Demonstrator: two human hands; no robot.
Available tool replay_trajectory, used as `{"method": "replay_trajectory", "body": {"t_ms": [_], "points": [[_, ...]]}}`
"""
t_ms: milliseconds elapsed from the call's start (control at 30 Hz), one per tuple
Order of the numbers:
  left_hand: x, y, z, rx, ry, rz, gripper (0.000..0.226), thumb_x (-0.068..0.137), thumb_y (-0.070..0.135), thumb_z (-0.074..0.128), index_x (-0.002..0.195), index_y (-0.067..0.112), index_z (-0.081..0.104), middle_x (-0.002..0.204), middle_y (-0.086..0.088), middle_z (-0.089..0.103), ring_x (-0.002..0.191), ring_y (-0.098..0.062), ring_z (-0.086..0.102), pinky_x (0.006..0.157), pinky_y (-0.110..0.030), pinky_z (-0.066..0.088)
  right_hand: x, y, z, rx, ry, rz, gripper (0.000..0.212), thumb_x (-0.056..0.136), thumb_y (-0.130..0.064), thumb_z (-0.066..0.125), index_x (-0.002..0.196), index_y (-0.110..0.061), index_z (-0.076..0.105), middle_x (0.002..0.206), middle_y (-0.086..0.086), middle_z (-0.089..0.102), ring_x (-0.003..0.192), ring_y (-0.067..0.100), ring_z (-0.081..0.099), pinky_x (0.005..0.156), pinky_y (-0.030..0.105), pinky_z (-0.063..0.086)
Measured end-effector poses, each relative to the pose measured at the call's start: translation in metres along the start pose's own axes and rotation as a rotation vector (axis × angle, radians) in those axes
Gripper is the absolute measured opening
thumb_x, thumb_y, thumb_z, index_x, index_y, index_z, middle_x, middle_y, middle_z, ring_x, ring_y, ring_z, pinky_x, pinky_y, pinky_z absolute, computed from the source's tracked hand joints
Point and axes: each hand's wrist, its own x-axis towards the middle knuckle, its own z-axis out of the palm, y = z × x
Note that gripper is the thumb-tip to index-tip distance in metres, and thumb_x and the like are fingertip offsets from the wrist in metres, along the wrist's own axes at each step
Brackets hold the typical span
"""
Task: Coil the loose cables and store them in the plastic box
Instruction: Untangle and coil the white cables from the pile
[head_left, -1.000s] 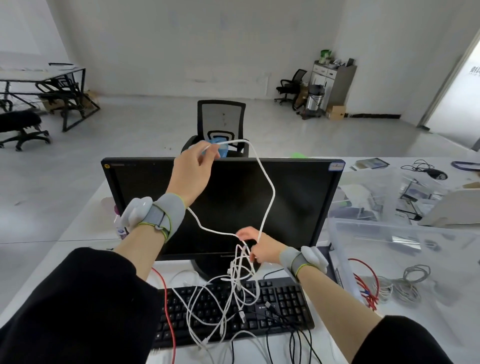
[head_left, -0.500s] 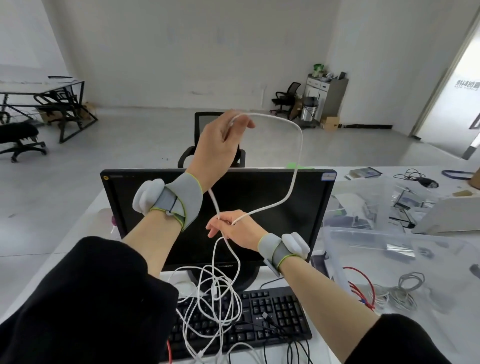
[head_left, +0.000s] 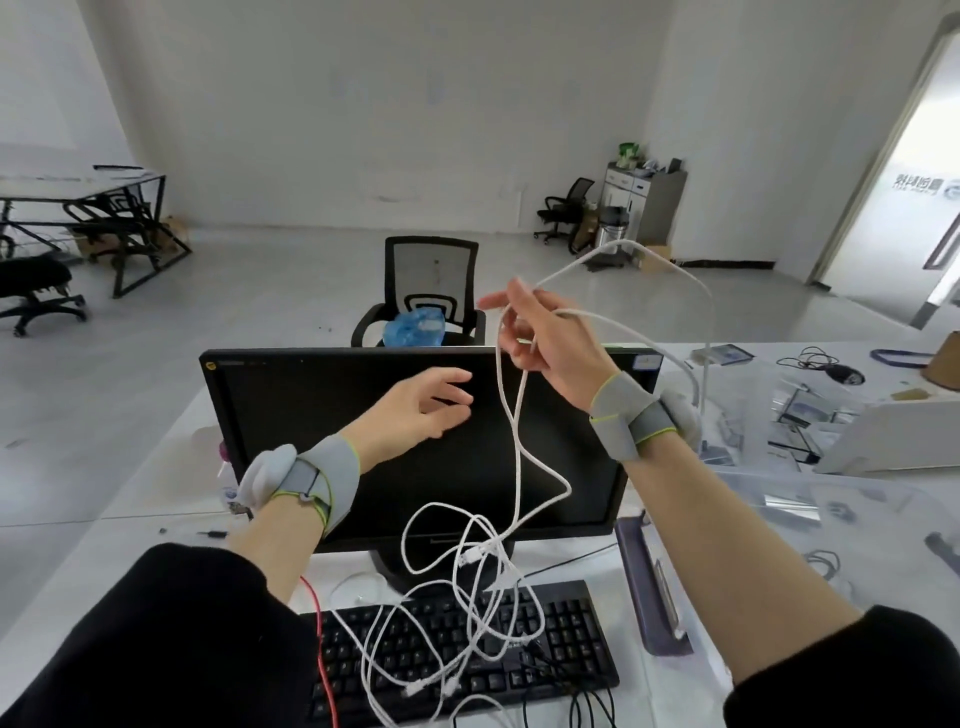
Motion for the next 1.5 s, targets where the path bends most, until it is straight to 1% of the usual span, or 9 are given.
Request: {"method": "replay_trajectory", "body": {"t_ms": [333, 467, 533, 700, 833, 1000, 1100, 1233, 1500], "points": [[0.002, 0.001, 0.047, -0.084, -0.177, -0.091, 0.025, 0.086, 0.015, 0.067, 0.097, 0.018, 0.045, 0.098, -0.002, 0.064, 0.086, -0.017, 0.068, 0.081, -0.032, 0.056, 0.012, -0.041, -0.004, 0.192, 0.058, -0.11, 0.035, 0.101, -0.029, 0.038, 0.092, -0.007, 0.064, 0.061, -0.004, 0.058, 0.038, 0.005, 0.036, 0.039, 0.018, 0.014], [-0.007, -0.02, 0.061, 0.089, -0.361, -0.181, 0.021, 0.089, 0.019, 0.063, 0.103, 0.016, 0.048, 0.094, -0.001, 0.062, 0.08, -0.018, 0.065, 0.081, -0.034, 0.054, 0.017, -0.055, -0.013, 0.336, 0.163, -0.132, 0.036, 0.101, -0.03, 0.038, 0.088, -0.009, 0.064, 0.058, -0.005, 0.059, 0.037, 0.004, 0.032, 0.043, 0.02, 0.011], [-0.007, -0.028, 0.065, 0.162, -0.27, -0.181, 0.029, 0.086, 0.027, 0.066, 0.105, 0.017, 0.047, 0.09, 0.001, 0.059, 0.074, -0.012, 0.059, 0.076, -0.032, 0.052, 0.015, -0.058, -0.017, 0.387, 0.177, -0.128, 0.037, 0.101, -0.031, 0.037, 0.088, -0.01, 0.064, 0.059, -0.004, 0.06, 0.037, 0.004, 0.032, 0.039, 0.016, 0.016], [0.004, -0.022, 0.061, 0.173, 0.302, -0.065, 0.037, 0.081, 0.037, 0.071, 0.094, 0.015, 0.044, 0.081, 0.001, 0.045, 0.069, -0.012, 0.044, 0.067, -0.023, 0.042, 0.013, -0.057, -0.018, 0.436, 0.15, -0.098, 0.037, 0.102, -0.031, 0.037, 0.09, -0.009, 0.064, 0.06, -0.004, 0.06, 0.036, 0.004, 0.031, 0.035, 0.014, 0.021], [0.011, -0.022, 0.055, 0.267, 0.139, -0.061, 0.02, 0.091, 0.033, 0.059, 0.107, 0.022, 0.058, 0.099, 0.001, 0.057, 0.092, -0.014, 0.056, 0.084, -0.024, 0.044, 0.014, -0.064, -0.016, 0.454, 0.099, -0.103, 0.037, 0.102, -0.03, 0.036, 0.091, -0.008, 0.063, 0.059, -0.004, 0.06, 0.036, 0.003, 0.032, 0.034, 0.013, 0.021], [0.003, -0.042, 0.06, 0.166, -0.236, -0.257, 0.021, 0.097, 0.021, 0.048, 0.084, 0.015, 0.063, 0.072, -0.001, 0.064, 0.069, -0.012, 0.062, 0.069, -0.016, 0.05, 0.015, -0.061, -0.022, 0.424, 0.103, -0.1, 0.038, 0.102, -0.029, 0.036, 0.088, -0.006, 0.063, 0.058, -0.003, 0.059, 0.036, 0.003, 0.033, 0.034, 0.014, 0.021], [0.0, -0.053, 0.053, 0.162, -0.141, -0.318, 0.034, 0.101, 0.026, 0.036, 0.078, 0.015, 0.059, 0.069, -0.002, 0.064, 0.064, -0.013, 0.061, 0.062, -0.016, 0.045, 0.014, -0.054, -0.027, 0.43, 0.133, -0.072, 0.038, 0.102, -0.029, 0.035, 0.087, -0.007, 0.062, 0.057, -0.003, 0.059, 0.035, 0.003, 0.032, 0.033, 0.013, 0.021], [0.003, -0.027, 0.044, -0.059, 0.104, -0.148, 0.035, 0.102, 0.024, 0.034, 0.073, 0.012, 0.051, 0.054, 0.002, 0.054, 0.057, -0.014, 0.056, 0.069, -0.029, 0.049, 0.017, -0.04, -0.033, 0.391, 0.206, -0.003, 0.041, 0.102, -0.036, 0.034, 0.089, -0.01, 0.063, 0.061, -0.003, 0.062, 0.034, 0.003, 0.031, 0.035, 0.014, 0.019], [0.018, 0.026, 0.014, -0.483, 0.182, -0.113, 0.025, 0.1, 0.016, 0.033, 0.08, 0.013, 0.046, 0.053, 0.004, 0.033, 0.04, -0.006, 0.032, 0.049, -0.021, 0.037, -0.008, 0.037, -0.033, -0.173, 0.1, 0.392, 0.032, 0.1, -0.032, 0.043, 0.085, -0.012, 0.063, 0.068, 0.003, 0.058, 0.034, 0.001, 0.039, 0.033, 0.011, 0.023]]}}
